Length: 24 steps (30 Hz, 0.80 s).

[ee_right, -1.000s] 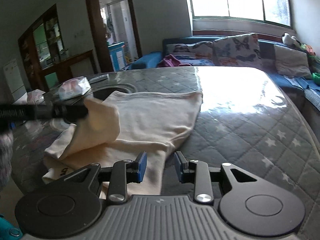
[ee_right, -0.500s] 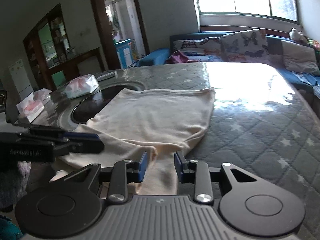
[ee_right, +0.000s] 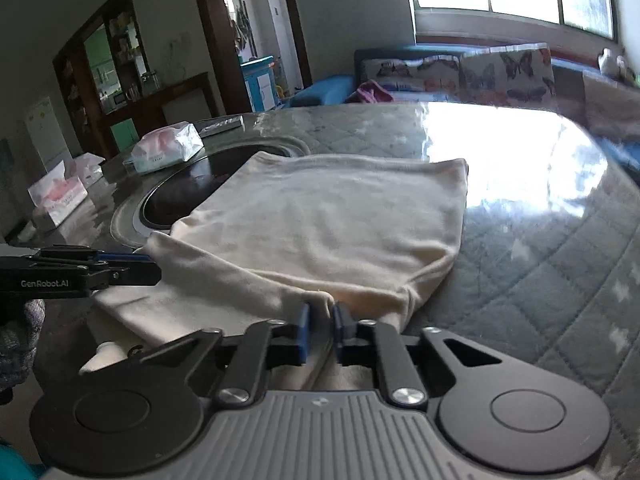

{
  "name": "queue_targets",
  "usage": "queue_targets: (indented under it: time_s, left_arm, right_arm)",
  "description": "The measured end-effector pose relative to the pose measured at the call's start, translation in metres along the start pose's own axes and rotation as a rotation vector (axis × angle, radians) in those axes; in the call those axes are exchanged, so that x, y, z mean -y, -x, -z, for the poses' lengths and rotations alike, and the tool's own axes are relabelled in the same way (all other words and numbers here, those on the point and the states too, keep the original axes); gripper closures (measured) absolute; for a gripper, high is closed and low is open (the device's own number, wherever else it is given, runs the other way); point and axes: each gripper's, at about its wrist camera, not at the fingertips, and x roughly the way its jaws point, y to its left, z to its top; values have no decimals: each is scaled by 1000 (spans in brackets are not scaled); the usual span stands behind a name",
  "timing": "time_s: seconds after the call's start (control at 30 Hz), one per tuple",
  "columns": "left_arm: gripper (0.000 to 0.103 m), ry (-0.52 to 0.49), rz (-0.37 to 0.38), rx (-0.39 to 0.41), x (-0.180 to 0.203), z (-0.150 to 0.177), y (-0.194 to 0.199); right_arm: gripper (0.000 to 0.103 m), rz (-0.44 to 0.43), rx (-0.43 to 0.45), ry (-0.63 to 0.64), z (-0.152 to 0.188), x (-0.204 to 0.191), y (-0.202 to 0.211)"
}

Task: Fold clothes

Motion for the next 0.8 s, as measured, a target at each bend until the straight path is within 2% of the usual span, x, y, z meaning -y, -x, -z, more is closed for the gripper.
queue_targets:
  time_s: [0.17,0.33,0.57,0.8]
  left_arm:
    - [75,-11,-10,10,0,-1,2]
    - [75,-17,-9,7,-2,-3,2]
    - [75,-63,18,31,8,-18,0]
    - [75,-74,-8,-8,4,-19,-22]
  right_arm:
    - [96,47,68,54,-9,-10,17]
    - [95,65,8,11,-1,5,2]
    - [94,37,68,69,-11,-3,16]
    - [94,17,28,124,-10,-10,-9]
